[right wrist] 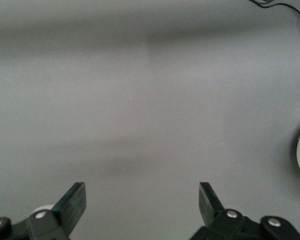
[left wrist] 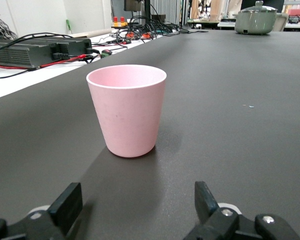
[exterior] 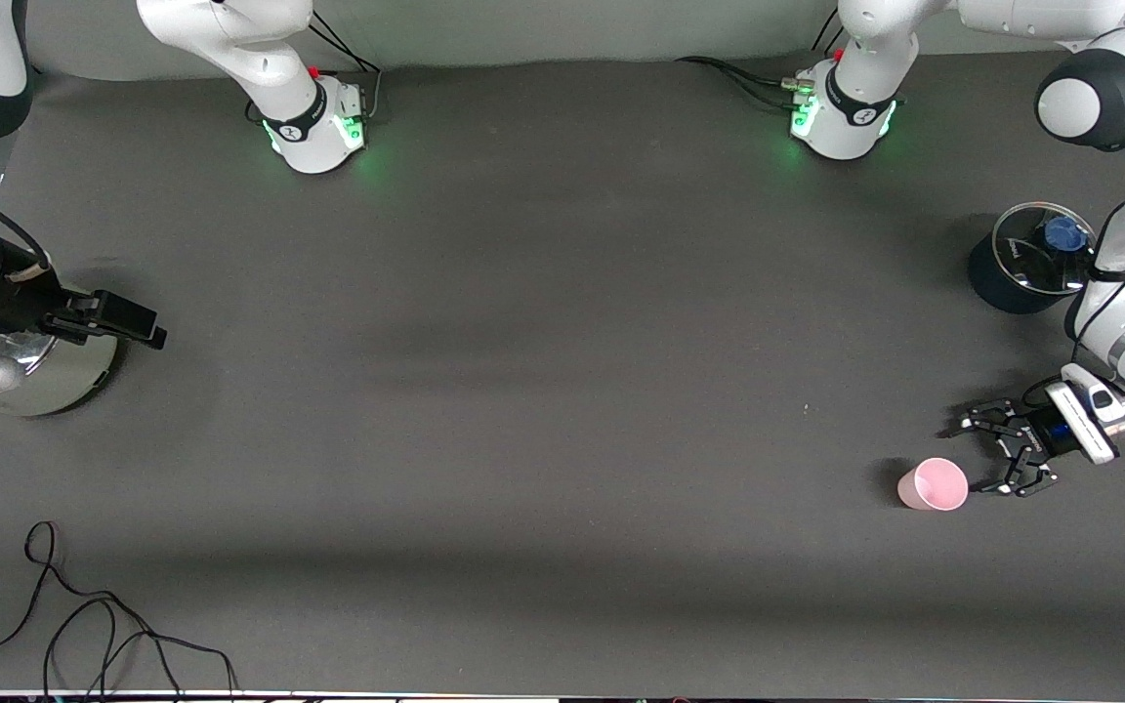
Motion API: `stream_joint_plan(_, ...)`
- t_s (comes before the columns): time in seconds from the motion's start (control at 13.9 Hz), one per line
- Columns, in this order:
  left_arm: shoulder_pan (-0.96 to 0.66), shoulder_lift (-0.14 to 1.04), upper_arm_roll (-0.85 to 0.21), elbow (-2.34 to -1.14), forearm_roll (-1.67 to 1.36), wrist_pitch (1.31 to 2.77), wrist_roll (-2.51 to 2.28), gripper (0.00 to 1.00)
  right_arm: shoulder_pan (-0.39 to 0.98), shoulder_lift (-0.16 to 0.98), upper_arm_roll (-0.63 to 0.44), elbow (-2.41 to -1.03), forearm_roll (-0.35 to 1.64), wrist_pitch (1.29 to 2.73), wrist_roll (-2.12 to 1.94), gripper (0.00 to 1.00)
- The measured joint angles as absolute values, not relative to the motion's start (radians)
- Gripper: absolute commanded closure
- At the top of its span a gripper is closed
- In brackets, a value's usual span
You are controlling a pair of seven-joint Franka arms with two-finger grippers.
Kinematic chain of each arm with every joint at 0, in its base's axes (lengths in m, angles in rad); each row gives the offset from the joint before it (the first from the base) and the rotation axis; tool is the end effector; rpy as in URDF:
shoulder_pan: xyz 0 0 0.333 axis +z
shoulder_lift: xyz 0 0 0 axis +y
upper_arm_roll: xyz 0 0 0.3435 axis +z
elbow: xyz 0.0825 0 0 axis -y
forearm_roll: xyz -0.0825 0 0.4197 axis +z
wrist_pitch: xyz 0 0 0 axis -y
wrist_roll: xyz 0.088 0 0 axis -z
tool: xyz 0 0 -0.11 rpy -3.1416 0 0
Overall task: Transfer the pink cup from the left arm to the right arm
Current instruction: 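Move the left gripper down to the pink cup, then close the left gripper around the pink cup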
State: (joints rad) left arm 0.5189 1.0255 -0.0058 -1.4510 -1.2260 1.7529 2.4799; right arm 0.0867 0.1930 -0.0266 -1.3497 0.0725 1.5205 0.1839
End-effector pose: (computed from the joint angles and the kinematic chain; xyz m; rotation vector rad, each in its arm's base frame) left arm 0.6538 0.2694 0.0587 1.7593 -1.2326 1.2366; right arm 0.6478 0.0491 0.6369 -3.0715 0.1853 0.0464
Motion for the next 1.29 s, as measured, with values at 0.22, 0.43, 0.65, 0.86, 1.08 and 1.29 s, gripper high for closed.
stream_joint_plan(0.22, 0.554, 1.043, -0.052, -1.451, -1.233, 1.746, 2.480, 0.00, 0.087, 0.193, -0.027, -1.350, 0.073, 1.520, 0.184, 0.00)
stream_joint_plan(0.43, 0.564, 1.058, -0.070, -1.450, -1.246, 1.742, 2.481, 0.00, 0.087, 0.193, -0.027, -1.350, 0.073, 1.520, 0.184, 0.00)
stream_joint_plan(0.65, 0.565, 1.060, -0.086, -1.449, -1.254, 1.742, 2.483, 0.00, 0.087, 0.193, -0.027, -1.350, 0.073, 1.520, 0.184, 0.00)
stream_joint_plan(0.86, 0.562, 1.062, -0.111, -1.447, -1.276, 1.745, 2.488, 0.00, 0.087, 0.193, -0.027, -1.350, 0.073, 1.520, 0.184, 0.00)
stream_joint_plan(1.08, 0.537, 1.079, -0.121, -1.446, -1.313, 1.777, 2.519, 0.00, 0.087, 0.193, -0.027, -1.350, 0.073, 1.520, 0.184, 0.00)
stream_joint_plan(1.29, 0.517, 1.088, -0.124, -1.445, -1.331, 1.799, 2.531, 0.00, 0.087, 0.193, -0.027, -1.350, 0.073, 1.520, 0.184, 0.00)
